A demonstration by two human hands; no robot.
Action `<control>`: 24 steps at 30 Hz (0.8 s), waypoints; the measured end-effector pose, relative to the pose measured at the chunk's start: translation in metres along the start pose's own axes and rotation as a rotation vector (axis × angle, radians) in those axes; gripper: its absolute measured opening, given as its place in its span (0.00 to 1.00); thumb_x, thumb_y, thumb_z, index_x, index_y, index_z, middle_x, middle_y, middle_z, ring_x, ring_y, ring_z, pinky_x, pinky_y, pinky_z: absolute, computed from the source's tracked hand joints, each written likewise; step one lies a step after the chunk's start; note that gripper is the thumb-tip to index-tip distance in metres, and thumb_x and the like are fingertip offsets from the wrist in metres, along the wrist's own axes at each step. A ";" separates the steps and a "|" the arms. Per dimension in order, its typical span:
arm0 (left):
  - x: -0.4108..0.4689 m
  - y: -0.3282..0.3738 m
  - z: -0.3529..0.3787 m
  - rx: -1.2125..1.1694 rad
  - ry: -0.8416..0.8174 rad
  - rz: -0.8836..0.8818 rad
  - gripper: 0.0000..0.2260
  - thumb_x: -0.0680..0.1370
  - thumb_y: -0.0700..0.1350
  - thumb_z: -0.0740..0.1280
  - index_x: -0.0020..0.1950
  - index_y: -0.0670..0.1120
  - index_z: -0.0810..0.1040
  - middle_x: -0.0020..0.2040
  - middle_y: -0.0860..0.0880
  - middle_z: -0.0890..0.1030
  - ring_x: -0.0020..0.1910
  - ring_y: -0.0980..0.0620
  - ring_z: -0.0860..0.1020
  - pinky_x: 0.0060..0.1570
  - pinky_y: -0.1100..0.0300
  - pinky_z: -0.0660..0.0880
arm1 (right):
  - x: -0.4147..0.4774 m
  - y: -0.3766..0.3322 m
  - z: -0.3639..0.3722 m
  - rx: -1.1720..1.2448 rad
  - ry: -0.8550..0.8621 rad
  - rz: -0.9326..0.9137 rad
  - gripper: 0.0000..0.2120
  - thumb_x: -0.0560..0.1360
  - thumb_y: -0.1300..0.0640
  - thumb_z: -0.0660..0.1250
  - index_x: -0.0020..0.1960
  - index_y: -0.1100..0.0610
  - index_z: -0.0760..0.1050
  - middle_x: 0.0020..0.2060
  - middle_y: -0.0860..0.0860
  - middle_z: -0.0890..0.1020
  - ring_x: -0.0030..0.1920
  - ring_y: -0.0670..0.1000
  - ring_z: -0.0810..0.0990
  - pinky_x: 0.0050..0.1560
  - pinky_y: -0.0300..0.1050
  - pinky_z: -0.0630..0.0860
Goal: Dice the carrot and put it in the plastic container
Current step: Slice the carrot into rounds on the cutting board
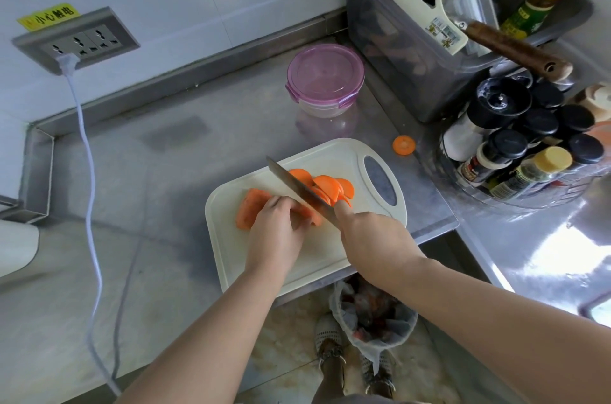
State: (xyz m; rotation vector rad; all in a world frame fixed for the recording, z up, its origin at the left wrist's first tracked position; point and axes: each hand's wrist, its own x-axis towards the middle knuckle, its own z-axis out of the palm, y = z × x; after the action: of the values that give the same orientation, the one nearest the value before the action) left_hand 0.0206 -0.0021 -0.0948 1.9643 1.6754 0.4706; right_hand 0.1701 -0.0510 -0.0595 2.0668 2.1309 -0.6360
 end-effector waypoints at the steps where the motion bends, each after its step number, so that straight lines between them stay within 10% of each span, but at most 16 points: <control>1: 0.000 -0.002 0.000 0.019 0.001 0.000 0.06 0.73 0.46 0.73 0.44 0.45 0.79 0.46 0.50 0.80 0.45 0.48 0.80 0.45 0.56 0.75 | -0.002 -0.002 -0.001 0.002 -0.007 -0.023 0.17 0.76 0.68 0.56 0.62 0.56 0.59 0.28 0.51 0.67 0.26 0.52 0.65 0.24 0.44 0.59; 24: 0.004 -0.001 0.002 0.084 0.011 -0.031 0.04 0.74 0.43 0.69 0.44 0.43 0.79 0.47 0.48 0.82 0.47 0.48 0.79 0.39 0.61 0.68 | 0.004 -0.010 0.004 -0.055 -0.138 -0.036 0.26 0.75 0.70 0.58 0.70 0.57 0.55 0.30 0.50 0.66 0.27 0.50 0.65 0.26 0.43 0.60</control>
State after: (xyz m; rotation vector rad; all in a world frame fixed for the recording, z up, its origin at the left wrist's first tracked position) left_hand 0.0215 0.0019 -0.0971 1.9959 1.7559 0.4061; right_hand 0.1594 -0.0483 -0.0624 1.9026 2.0886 -0.6951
